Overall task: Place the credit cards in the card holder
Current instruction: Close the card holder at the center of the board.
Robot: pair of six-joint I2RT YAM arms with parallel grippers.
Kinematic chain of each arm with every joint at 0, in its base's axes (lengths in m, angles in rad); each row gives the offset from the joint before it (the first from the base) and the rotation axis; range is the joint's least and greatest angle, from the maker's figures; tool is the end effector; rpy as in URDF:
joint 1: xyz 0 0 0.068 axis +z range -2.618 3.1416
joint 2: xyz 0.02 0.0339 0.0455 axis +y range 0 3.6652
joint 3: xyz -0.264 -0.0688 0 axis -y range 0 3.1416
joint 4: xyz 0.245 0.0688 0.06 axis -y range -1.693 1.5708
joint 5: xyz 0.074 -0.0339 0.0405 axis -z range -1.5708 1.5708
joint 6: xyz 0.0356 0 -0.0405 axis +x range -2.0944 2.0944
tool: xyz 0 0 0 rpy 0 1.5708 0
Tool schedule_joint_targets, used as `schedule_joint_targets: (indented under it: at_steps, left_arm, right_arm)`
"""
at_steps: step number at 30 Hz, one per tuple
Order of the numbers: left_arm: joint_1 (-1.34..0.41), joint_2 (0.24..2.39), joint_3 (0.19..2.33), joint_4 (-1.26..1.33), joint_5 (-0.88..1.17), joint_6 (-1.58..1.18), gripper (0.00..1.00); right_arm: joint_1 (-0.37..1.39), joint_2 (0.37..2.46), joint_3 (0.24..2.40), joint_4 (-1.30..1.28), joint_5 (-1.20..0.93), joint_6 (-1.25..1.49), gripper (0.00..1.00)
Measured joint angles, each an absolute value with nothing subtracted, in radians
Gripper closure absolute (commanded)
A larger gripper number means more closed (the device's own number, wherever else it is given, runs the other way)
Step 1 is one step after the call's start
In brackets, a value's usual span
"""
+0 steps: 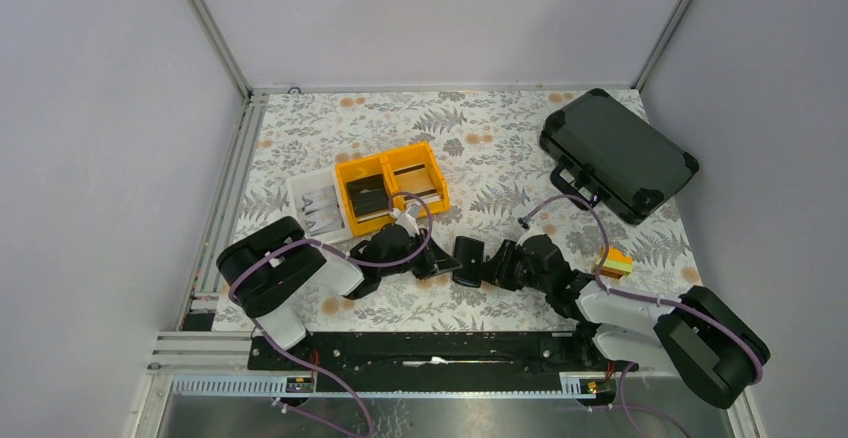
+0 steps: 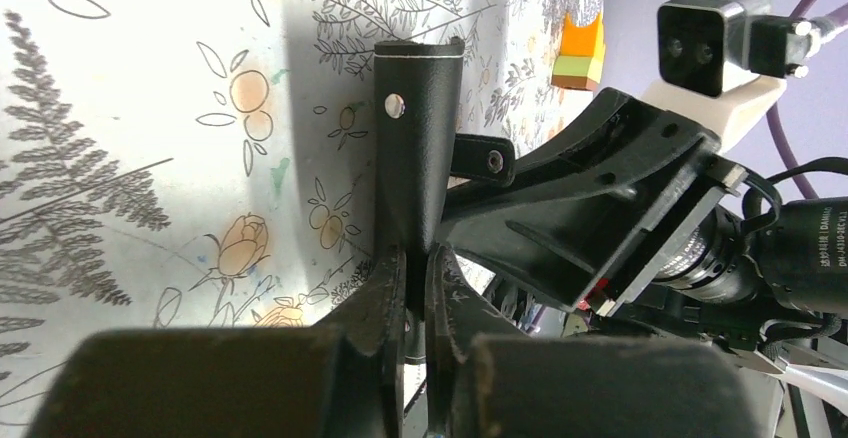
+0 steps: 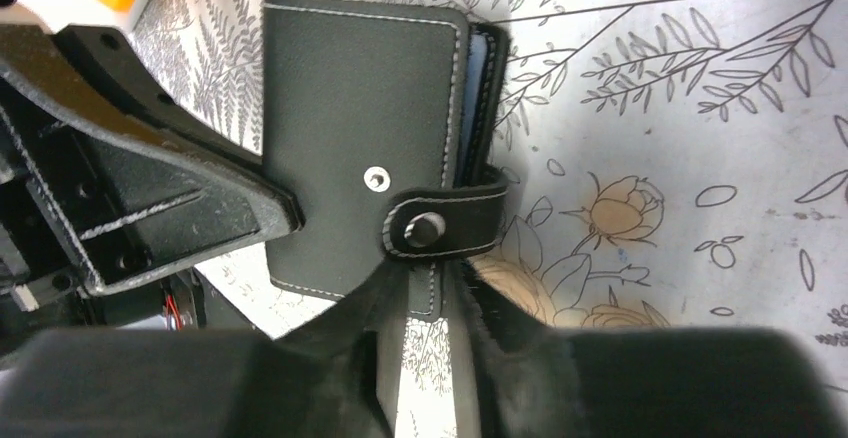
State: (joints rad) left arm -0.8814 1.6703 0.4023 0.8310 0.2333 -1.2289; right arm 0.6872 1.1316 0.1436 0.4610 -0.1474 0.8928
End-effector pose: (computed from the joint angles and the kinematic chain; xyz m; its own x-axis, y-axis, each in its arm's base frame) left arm 0.1686 -0.2174 0.1143 -0.9231 -0.3213 -0.2116 0.0427 0.4610 -0.8864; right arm 0.1413 0.1227 0.1260 -0.8090 0.3327 -0.4846 -0.1523 0.6776 0.7195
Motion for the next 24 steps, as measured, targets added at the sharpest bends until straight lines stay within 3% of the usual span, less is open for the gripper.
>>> schedule_joint_targets:
  at_steps: [1,4,8,13,20,24]
  left_arm:
    - [-0.882,1.670,0.408,0.825,0.237,-1.226,1.00]
    - [-0.883,1.659,0.417,0.800,0.244,-1.218,1.00]
    - [-0.879,1.547,0.416,0.722,0.242,-1.168,1.00]
    - [-0.866,1.369,0.416,0.673,0.243,-1.076,1.00]
    - [-0.859,1.203,0.411,0.603,0.269,-0.987,1.00]
    - [-0.855,1.125,0.396,0.574,0.299,-0.953,1.00]
  right_arm:
    - [0.687,1.115,0.141,0.449,-0.147,0.891,0.47]
    - [0.689,1.030,0.144,0.388,-0.142,0.878,0.27]
    - [0.641,0.889,0.173,0.279,-0.140,0.834,0.14]
    - [0.491,0.847,0.254,0.226,-0.242,0.765,0.13]
    - [0.442,0.880,0.329,0.312,-0.482,0.735,0.11]
    - [0.430,0.904,0.344,0.397,-0.596,0.742,0.17]
